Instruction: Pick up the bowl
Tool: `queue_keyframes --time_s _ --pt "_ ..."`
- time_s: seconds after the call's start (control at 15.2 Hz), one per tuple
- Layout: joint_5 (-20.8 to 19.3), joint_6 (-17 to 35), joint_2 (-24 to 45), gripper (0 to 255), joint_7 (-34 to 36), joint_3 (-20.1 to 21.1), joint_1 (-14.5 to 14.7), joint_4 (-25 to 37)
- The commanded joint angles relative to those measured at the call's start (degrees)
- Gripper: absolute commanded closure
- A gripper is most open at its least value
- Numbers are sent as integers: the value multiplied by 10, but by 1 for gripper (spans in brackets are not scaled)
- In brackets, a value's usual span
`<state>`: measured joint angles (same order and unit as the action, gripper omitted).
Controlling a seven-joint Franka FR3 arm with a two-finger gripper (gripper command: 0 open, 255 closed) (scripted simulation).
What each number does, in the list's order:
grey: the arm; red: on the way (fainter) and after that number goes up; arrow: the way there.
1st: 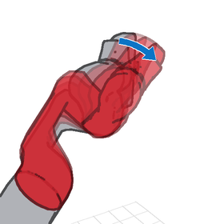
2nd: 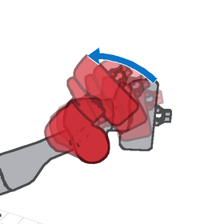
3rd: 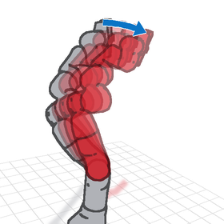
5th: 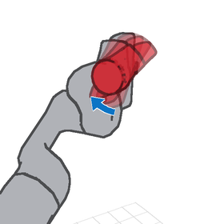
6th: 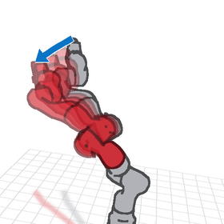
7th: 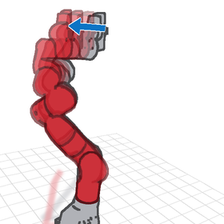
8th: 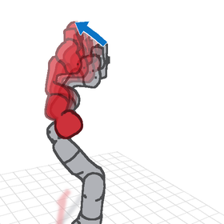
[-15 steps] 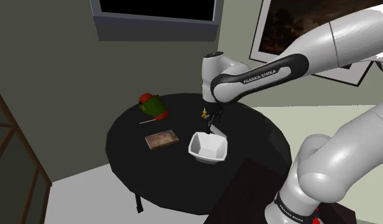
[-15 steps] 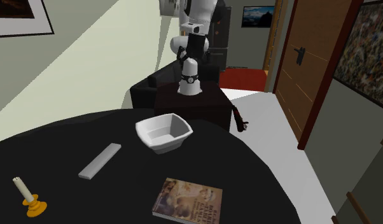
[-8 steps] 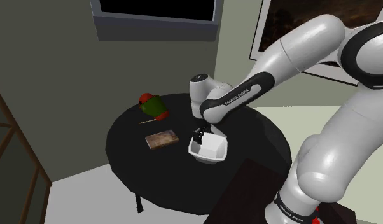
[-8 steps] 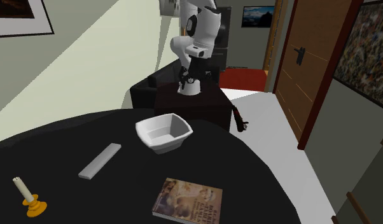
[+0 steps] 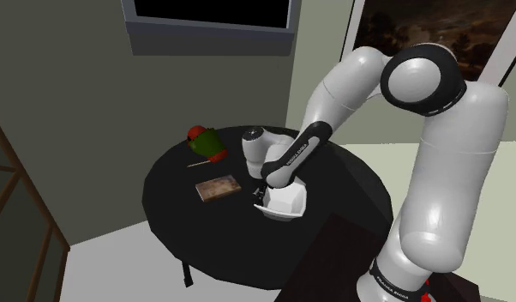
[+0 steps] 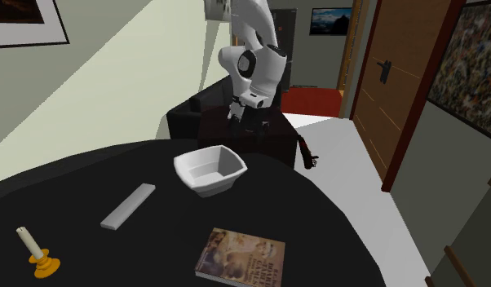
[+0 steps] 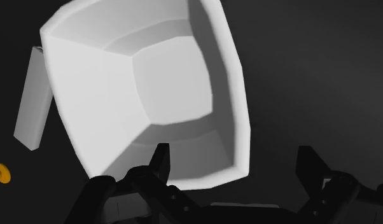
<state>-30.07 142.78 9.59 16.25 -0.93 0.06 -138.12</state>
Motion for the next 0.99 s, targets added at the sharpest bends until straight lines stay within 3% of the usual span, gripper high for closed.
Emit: queue_keyframes --time_s 0.0,0.66,0.73,0.92 --pt "-34 20 53 0 23 -7 5 29" --pt "-74 67 123 0 65 -24 14 47" --pt "-73 66 122 255 65 -24 15 46" --pt "-74 66 122 255 65 -24 14 46"
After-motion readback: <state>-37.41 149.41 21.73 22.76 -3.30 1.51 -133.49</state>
